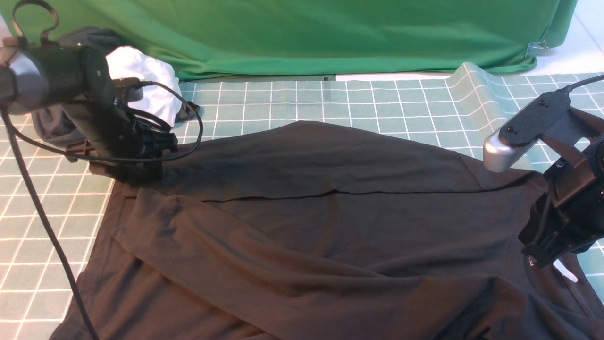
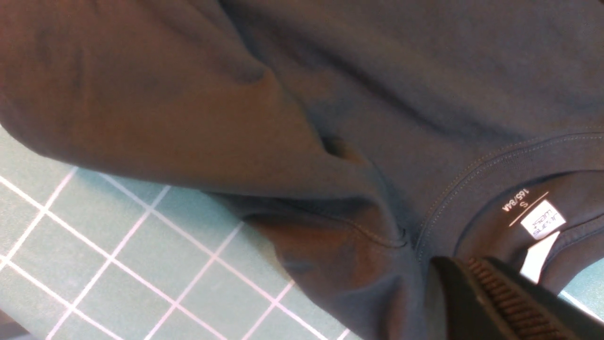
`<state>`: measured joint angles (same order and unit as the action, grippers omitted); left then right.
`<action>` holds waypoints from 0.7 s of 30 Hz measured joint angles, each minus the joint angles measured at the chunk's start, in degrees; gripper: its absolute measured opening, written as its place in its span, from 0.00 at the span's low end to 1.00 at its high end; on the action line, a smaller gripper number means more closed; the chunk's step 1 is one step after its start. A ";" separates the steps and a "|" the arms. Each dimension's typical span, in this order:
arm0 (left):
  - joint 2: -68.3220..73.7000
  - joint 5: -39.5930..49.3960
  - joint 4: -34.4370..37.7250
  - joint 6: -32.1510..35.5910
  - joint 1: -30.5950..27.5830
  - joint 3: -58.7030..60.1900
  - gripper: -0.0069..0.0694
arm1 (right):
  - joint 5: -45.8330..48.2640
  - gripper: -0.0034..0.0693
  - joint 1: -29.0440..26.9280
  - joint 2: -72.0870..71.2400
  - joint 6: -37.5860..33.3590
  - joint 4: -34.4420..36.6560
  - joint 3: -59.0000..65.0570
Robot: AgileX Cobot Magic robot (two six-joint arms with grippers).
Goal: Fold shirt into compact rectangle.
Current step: 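Fold the left side of the dark shirt inward over its body with the left gripper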
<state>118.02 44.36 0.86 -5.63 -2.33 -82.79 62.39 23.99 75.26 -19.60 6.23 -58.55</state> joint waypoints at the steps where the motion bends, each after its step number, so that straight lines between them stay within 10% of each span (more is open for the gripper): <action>1: 0.00 -0.05 0.23 0.12 0.00 0.00 0.64 | 0.00 0.11 0.00 0.00 0.00 0.00 0.00; 6: 0.00 2.29 0.61 1.26 0.00 -0.41 0.18 | 0.00 0.12 0.00 0.00 0.00 0.11 0.00; 21: -9.98 3.21 0.68 0.72 0.05 -0.59 0.12 | -1.04 0.13 0.00 0.00 0.00 0.28 0.00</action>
<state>108.03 47.57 1.54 -4.91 -2.28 -83.38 61.35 23.99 75.26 -19.60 6.52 -58.55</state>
